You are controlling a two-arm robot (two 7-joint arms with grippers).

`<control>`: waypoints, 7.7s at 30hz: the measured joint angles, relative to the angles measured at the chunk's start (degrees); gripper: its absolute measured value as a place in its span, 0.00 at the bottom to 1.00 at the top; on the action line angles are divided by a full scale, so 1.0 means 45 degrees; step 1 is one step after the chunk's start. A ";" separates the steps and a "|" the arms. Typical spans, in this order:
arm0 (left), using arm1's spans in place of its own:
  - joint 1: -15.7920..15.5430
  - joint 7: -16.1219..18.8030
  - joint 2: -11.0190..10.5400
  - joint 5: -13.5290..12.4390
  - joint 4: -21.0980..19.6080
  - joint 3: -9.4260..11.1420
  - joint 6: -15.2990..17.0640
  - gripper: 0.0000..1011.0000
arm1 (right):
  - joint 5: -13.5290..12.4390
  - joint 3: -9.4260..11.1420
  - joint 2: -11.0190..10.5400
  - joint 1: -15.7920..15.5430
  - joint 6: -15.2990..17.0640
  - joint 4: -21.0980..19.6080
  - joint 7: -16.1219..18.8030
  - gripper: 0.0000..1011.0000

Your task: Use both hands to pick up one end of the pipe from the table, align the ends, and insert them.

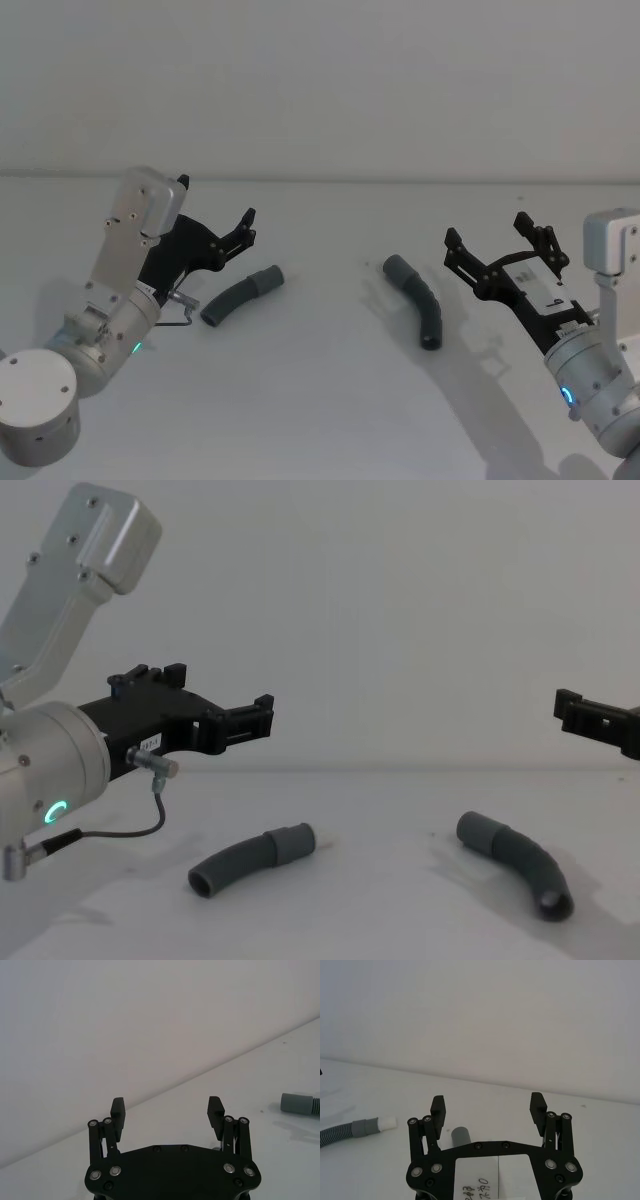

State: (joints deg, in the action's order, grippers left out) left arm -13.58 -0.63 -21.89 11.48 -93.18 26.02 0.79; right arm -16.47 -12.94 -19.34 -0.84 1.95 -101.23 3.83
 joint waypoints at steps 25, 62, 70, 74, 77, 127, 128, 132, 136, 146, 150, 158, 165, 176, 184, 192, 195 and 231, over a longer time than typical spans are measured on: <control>-0.0002 -0.0028 -0.0003 0.0004 0.0001 0.0000 0.0010 0.99 | 0.0002 0.0000 0.0000 0.0001 0.0001 0.0001 0.0000 0.99; -0.1629 -0.5257 -0.1646 0.2006 0.0920 0.0126 0.2532 0.99 | 0.0002 0.0000 0.0000 0.0001 0.0000 0.0002 0.0000 0.99; -0.2118 -0.5605 -0.1462 0.1886 0.1346 0.0350 0.2991 0.99 | 0.0002 -0.0001 0.0000 0.0001 0.0001 0.0002 -0.0001 0.99; -0.2324 -0.5668 -0.1399 0.1739 0.1478 0.0475 0.3251 0.99 | 0.0002 -0.0001 0.0000 0.0002 0.0001 0.0002 0.0000 0.99; -0.2467 -0.5694 -0.1367 0.1587 0.1554 0.0572 0.3487 0.99 | 0.0002 0.0000 -0.0001 0.0001 0.0001 0.0002 -0.0001 0.99; -0.4404 -0.6675 -0.0082 0.0495 0.4134 0.1629 0.5219 0.99 | 0.0001 -0.0001 0.0000 0.0001 0.0001 0.0002 0.0000 0.99; -0.4411 -0.6682 -0.0073 0.0495 0.4150 0.1633 0.5236 0.99 | 0.0002 -0.0001 0.0000 0.0001 0.0001 0.0001 0.0000 0.99; -0.4465 -0.6719 -0.0028 0.0496 0.4248 0.1654 0.5340 0.99 | 0.0002 -0.0001 0.0000 0.0001 0.0001 0.0002 0.0000 0.99; -0.4523 -0.6750 0.0002 0.0503 0.4334 0.1668 0.5436 0.99 | 0.0002 -0.0001 0.0000 0.0001 0.0001 0.0002 0.0000 0.99; -0.4646 -0.6801 0.0095 0.0569 0.4549 0.1702 0.5627 0.97 | 0.0002 -0.0001 0.0000 0.0001 0.0001 0.0002 0.0000 0.99; -0.4684 -0.6812 0.0122 0.0593 0.4611 0.1709 0.5676 0.90 | 0.0001 -0.0001 0.0000 0.0001 0.0001 0.0002 0.0000 0.99; -0.4721 -0.6825 0.0148 0.0619 0.4677 0.1721 0.5732 0.70 | 0.0002 -0.0001 0.0000 0.0001 0.0001 0.0001 0.0000 0.99; -0.4734 -0.6834 0.0158 0.0632 0.4706 0.1727 0.5753 0.47 | 0.0002 -0.0001 0.0000 0.0001 0.0001 0.0002 -0.0001 0.99; -0.4750 -0.6837 0.0169 0.0649 0.4726 0.1727 0.5768 0.36 | 0.0001 -0.0001 0.0000 0.0002 0.0001 0.0002 -0.0001 0.99; -0.4756 -0.6837 0.0176 0.0651 0.4736 0.1728 0.5778 0.36 | 0.0001 -0.0001 0.0001 0.0001 0.0001 0.0001 0.0000 0.99; -0.4756 -0.6837 0.0176 0.0651 0.4740 0.1727 0.5782 0.36 | 0.0003 -0.0009 -0.0012 0.0023 0.0062 0.0001 0.0058 0.99; -0.4756 -0.6837 0.0176 0.0650 0.4741 0.1728 0.5782 0.36 | 0.0004 -0.0037 -0.0069 0.0083 0.0206 0.0004 0.0153 0.99; -0.4755 -0.6835 0.0175 0.0648 0.4739 0.1726 0.5780 0.36 | -0.0706 -0.1051 -0.0789 0.2219 0.4669 0.1321 0.2523 0.99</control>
State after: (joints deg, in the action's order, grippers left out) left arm -34.98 -31.39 -21.10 14.40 -71.85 33.79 26.80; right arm -19.65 -17.67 -22.89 9.14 22.95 -95.29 15.18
